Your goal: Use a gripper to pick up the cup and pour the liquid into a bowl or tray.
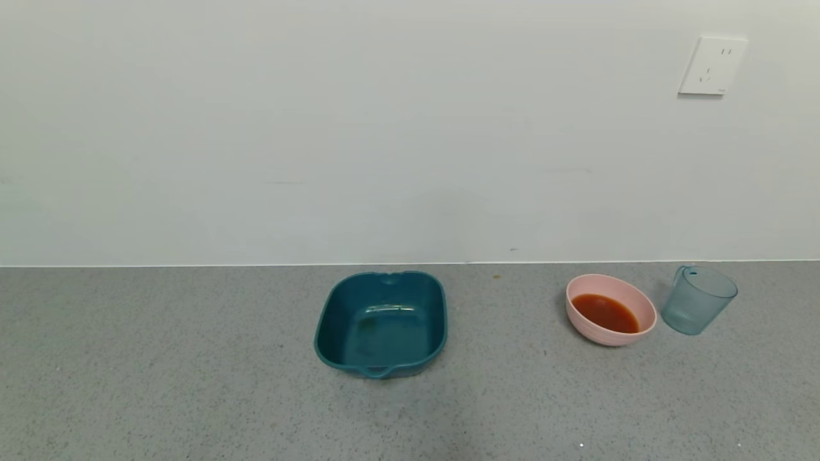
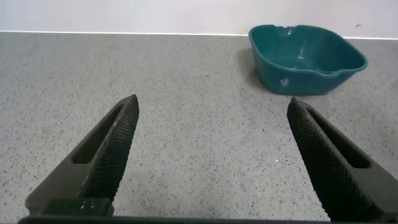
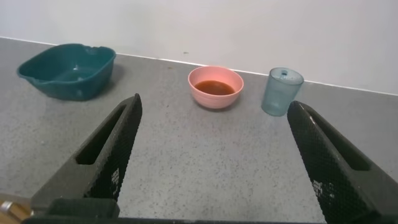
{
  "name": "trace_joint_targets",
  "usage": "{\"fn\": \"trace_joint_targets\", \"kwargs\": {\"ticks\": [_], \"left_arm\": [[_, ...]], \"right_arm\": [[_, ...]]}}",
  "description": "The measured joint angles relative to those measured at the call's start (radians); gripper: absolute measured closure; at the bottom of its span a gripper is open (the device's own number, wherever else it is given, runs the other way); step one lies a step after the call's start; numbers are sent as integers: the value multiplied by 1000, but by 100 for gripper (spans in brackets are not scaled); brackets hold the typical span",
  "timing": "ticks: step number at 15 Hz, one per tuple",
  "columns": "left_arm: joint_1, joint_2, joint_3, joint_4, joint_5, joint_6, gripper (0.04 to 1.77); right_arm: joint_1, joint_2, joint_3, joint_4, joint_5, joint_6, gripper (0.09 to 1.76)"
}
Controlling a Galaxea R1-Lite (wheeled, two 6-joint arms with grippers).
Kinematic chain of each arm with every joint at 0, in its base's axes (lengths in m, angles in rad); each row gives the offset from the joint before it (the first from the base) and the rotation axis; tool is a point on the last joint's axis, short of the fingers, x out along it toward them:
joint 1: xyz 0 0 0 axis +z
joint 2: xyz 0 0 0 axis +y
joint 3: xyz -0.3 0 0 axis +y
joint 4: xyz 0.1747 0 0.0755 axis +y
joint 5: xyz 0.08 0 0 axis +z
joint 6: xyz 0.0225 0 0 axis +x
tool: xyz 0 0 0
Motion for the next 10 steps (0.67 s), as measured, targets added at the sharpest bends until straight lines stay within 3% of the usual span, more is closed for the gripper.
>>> {"fn": "trace_joint_targets", "kwargs": {"ticks": [5, 10], "left_arm": [[0, 0, 0, 0, 0, 0, 9], [0, 0, 0, 0, 0, 0, 9]], "right_arm": [[-6, -52, 125, -170, -59, -6, 15], [-6, -90, 281, -217, -71, -22, 15]]}}
